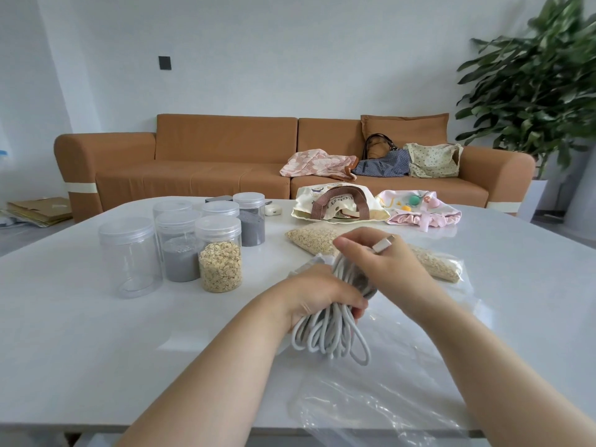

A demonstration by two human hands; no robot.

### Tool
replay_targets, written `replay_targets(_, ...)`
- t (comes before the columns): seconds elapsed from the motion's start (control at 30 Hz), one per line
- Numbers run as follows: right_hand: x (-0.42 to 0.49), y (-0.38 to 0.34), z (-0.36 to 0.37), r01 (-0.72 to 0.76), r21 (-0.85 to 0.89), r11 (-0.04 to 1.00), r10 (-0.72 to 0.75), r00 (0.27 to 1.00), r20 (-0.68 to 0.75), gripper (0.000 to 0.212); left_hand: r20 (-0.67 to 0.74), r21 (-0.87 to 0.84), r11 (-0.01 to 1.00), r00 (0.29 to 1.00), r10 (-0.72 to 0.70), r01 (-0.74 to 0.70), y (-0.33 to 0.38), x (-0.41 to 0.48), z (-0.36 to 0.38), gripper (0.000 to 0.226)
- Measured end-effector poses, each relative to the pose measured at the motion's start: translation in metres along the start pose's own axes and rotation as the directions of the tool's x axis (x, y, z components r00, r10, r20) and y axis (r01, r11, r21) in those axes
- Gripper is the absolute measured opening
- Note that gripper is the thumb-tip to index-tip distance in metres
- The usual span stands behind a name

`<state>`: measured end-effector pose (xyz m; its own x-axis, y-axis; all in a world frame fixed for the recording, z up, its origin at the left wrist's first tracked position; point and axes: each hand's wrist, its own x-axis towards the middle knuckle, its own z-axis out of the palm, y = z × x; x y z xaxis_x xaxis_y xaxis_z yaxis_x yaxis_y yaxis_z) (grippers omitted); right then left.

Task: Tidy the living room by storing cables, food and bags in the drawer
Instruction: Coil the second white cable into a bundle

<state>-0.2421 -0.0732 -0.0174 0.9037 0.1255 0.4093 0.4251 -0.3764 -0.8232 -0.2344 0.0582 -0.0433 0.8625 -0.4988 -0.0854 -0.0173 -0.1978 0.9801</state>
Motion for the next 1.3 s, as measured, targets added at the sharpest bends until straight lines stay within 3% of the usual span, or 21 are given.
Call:
replay_targets(0.2, -0.001, 0.002, 0.008, -0.049, -0.118, 0.992, 0.036, 0.993, -0.116, 0.03, 0.115, -0.008, 0.999, 0.992, -0.047, 0.048, 0.0, 0.0, 0.003, 0.005)
replay_targets(0.47, 0.0, 0.003, 0.004, -0.009, -0.092, 0.996, -0.012, 0.974, -0.224, 0.036, 0.273, -0.056, 0.994, 0.959, -0.075, 0.094, 0.01, -0.005, 0.005, 0.006)
replay_targets(0.7, 0.003, 0.007, -0.006, 0.025, -0.089, 0.996, -0.056, 0.931, -0.361, 0.039, 0.3, -0.166, 0.986, 0.954, 0.03, 0.021, 0.016, -0.007, 0.009, 0.015)
replay_targets(0.87, 0.004, 0.01, -0.015, 0.028, -0.092, 0.995, -0.066, 0.894, -0.443, 0.039, 0.353, -0.185, 0.975, 0.934, -0.055, 0.127, 0.018, -0.001, 0.009, 0.019)
replay_targets(1.03, 0.003, 0.012, -0.016, 0.045, -0.096, 0.994, -0.084, 0.889, -0.451, 0.043, 0.399, -0.325, 0.909, 0.909, -0.118, 0.261, 0.008, 0.002, 0.013, 0.028)
replay_targets(1.13, 0.004, 0.011, -0.012, 0.068, -0.101, 0.993, -0.107, 0.888, -0.448, 0.046, 0.449, -0.323, 0.9, 0.884, -0.127, 0.293, 0.005, 0.003, 0.013, 0.029)
replay_targets(1.3, 0.003, 0.01, -0.01, 0.093, -0.092, 0.991, -0.124, 0.89, -0.438, 0.044, 0.386, -0.344, 0.877, 0.902, -0.194, 0.336, 0.007, 0.002, 0.014, 0.024)
